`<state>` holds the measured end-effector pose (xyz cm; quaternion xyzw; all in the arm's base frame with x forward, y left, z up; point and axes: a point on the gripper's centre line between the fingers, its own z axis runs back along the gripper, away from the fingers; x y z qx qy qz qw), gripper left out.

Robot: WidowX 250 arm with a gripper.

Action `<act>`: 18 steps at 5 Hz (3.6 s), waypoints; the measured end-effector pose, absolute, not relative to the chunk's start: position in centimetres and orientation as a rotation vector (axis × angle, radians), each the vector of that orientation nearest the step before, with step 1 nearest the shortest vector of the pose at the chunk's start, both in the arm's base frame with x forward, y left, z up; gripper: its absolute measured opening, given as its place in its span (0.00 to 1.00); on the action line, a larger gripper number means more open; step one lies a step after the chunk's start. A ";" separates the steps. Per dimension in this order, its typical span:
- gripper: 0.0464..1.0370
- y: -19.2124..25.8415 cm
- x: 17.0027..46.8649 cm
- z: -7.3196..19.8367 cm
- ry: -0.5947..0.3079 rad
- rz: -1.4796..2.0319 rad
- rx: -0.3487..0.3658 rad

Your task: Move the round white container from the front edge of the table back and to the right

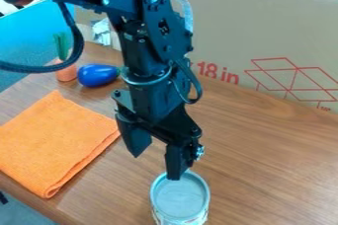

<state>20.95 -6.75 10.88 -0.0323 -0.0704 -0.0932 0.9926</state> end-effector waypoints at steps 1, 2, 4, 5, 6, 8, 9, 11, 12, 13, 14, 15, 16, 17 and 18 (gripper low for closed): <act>0.96 -6.7 20.7 10.4 -0.124 -0.190 -0.062; 0.96 -7.3 19.8 8.9 -0.123 -0.182 -0.067; 0.96 -8.0 18.5 7.6 -0.099 -0.146 -0.092; 0.96 -7.7 18.3 7.3 -0.071 -0.113 -0.069; 0.96 -7.4 17.4 6.6 -0.026 -0.090 -0.033; 0.96 -7.2 16.6 4.9 0.074 -0.057 0.011; 0.96 -7.2 17.0 4.0 0.101 -0.052 0.031; 0.96 -9.5 20.3 4.0 0.034 -0.082 -0.021; 0.96 -10.9 22.3 4.6 -0.031 -0.099 -0.077; 0.96 -12.1 24.5 4.7 -0.067 -0.096 -0.105; 0.96 -12.1 26.0 4.0 -0.074 -0.084 -0.084; 0.96 -12.3 26.5 4.3 -0.074 -0.066 -0.065; 0.96 -12.4 25.8 5.3 -0.060 -0.069 -0.057; 0.96 -13.2 26.8 7.1 -0.081 -0.108 -0.094; 0.96 -12.9 27.9 8.0 -0.083 -0.129 -0.105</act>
